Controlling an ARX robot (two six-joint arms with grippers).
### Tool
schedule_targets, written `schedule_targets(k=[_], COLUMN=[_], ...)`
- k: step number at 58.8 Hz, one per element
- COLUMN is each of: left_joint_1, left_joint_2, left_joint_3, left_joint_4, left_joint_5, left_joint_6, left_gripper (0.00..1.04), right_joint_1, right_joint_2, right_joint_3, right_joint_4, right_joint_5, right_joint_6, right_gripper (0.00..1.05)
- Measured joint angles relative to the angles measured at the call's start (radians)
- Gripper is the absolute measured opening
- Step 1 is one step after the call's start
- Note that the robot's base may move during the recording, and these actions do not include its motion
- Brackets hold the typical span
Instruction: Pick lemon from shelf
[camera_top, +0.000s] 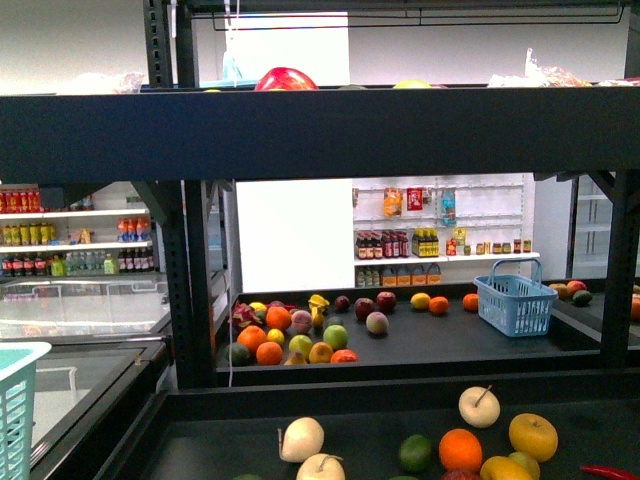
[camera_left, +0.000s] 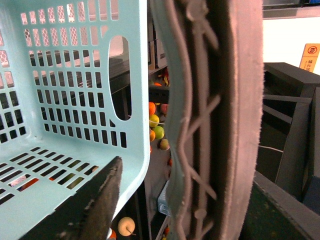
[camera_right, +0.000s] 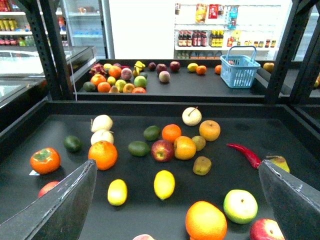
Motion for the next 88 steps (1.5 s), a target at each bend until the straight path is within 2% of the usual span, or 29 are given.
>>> schedule_targets(k=[5,9,12,27,41,64,81,88], left_joint_1=[0.002,0.002,0.003,-0.013,-0.091,-0.335,-0.562,-0.623], left_joint_2=[0.0,0.0,-0.002,-0.043,-0.156,-0.295,-0.256,-0.204], left_joint_3=[0.003,0.003,0.003,-0.004,-0.005,-0.05,-0.039,-0.011], left_joint_4=[0.007,0.007,0.007,-0.014,-0.094,-0.166,-0.151,-0.148], left_joint_5=[-0.002,-0.001,-0.001,0.018,0.082,0.223,0.208,0.196], left_joint_6=[-0.002,-0.002,0.023,0.064,0.22,0.397,0.452,0.461], left_gripper=[0.44,0.26,0.18,0.17,0.16,0.15,0.14,0.14], right_joint_1=[0.0,0.0,0.0,0.0,0.0,0.0,0.0,0.0], right_joint_2=[0.0,0.0,0.0,0.0,0.0,0.0,0.0,0.0], right_joint_3=[0.0,0.0,0.0,0.0,0.0,0.0,0.0,0.0], right_joint_4=[0.0,0.0,0.0,0.0,0.0,0.0,0.0,0.0], right_joint_5=[0.0,0.0,0.0,0.0,0.0,0.0,0.0,0.0], right_joint_6=[0.0,0.0,0.0,0.0,0.0,0.0,0.0,0.0], right_gripper=[0.97,0.97,0.97,0.97,0.97,0.97,0.97,0.97])
